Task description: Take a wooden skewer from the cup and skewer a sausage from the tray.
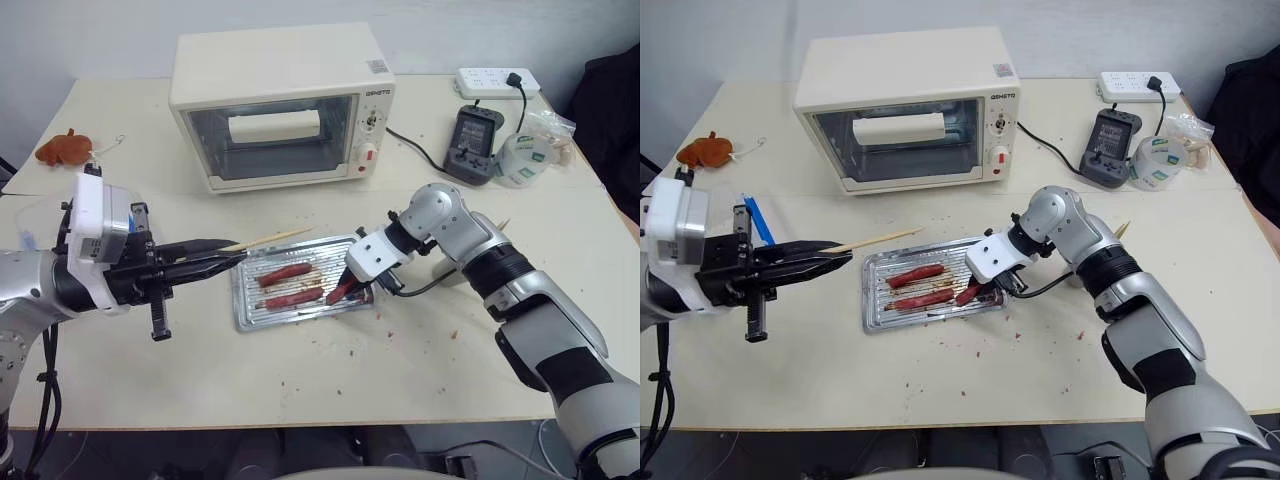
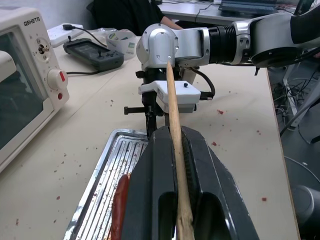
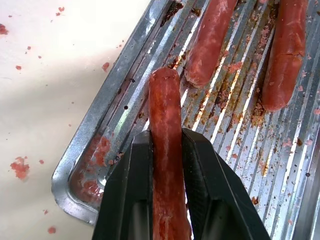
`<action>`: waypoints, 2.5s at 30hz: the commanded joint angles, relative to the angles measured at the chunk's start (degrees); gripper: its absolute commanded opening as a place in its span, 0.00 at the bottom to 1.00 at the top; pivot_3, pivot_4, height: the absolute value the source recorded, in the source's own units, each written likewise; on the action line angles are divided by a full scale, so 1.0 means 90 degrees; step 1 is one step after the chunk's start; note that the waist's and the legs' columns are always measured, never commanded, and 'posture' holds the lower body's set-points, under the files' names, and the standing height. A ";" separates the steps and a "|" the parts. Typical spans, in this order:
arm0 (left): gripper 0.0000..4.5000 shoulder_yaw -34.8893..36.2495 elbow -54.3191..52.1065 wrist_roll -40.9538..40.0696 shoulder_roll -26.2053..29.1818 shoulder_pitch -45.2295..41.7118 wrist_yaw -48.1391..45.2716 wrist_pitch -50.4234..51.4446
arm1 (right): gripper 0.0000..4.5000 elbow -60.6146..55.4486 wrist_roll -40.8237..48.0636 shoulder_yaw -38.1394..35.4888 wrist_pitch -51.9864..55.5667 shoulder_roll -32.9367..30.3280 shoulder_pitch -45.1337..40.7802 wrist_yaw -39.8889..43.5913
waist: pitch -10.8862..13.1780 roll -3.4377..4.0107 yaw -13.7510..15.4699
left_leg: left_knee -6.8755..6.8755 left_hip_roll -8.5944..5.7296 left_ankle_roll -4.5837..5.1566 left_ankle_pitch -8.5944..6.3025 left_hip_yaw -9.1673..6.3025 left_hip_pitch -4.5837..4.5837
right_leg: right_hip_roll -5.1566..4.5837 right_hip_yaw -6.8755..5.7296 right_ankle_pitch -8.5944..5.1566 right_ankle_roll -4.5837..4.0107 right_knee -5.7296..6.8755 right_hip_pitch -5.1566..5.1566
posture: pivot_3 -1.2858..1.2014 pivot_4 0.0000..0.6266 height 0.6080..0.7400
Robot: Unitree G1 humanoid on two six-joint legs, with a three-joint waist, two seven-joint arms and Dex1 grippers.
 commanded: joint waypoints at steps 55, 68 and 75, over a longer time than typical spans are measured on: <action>0.00 -0.2264 0.1670 0.1728 -0.0847 -0.2248 -0.1636 -0.0964 | 0.18 -0.5612 0.2934 -0.1451 0.7524 -0.3224 -0.0750 0.0044 | 0.0009 0.0000 0.0057 | -0.0006 0.0003 0.0011 -0.0006 -0.0001 -0.0025 | 0.0005 -0.0007 0.0000 0.0001 -0.0041 -0.0008 | 0.52 0.24 1.00; 0.00 -0.2361 0.1899 0.1922 -0.0949 -0.2437 -0.1739 -0.1064 | 0.18 -0.5667 0.2982 -0.1586 0.7767 -0.3134 -0.0764 -0.0025 | 0.0009 0.0000 0.0059 | -0.0002 0.0003 0.0010 -0.0006 -0.0001 -0.0025 | 0.0006 -0.0007 0.0000 0.0002 -0.0037 -0.0008 | 0.52 0.24 1.00; 0.00 -0.2226 0.2000 0.1967 -0.0808 -0.2403 -0.1854 -0.1127 | 0.18 -0.5658 0.2939 -0.1590 0.7710 -0.3224 -0.0665 -0.0002 | 0.0009 0.0000 0.0058 | -0.0002 0.0003 0.0011 -0.0006 -0.0001 -0.0025 | 0.0005 -0.0007 0.0000 0.0001 -0.0037 -0.0008 | 0.52 0.24 1.00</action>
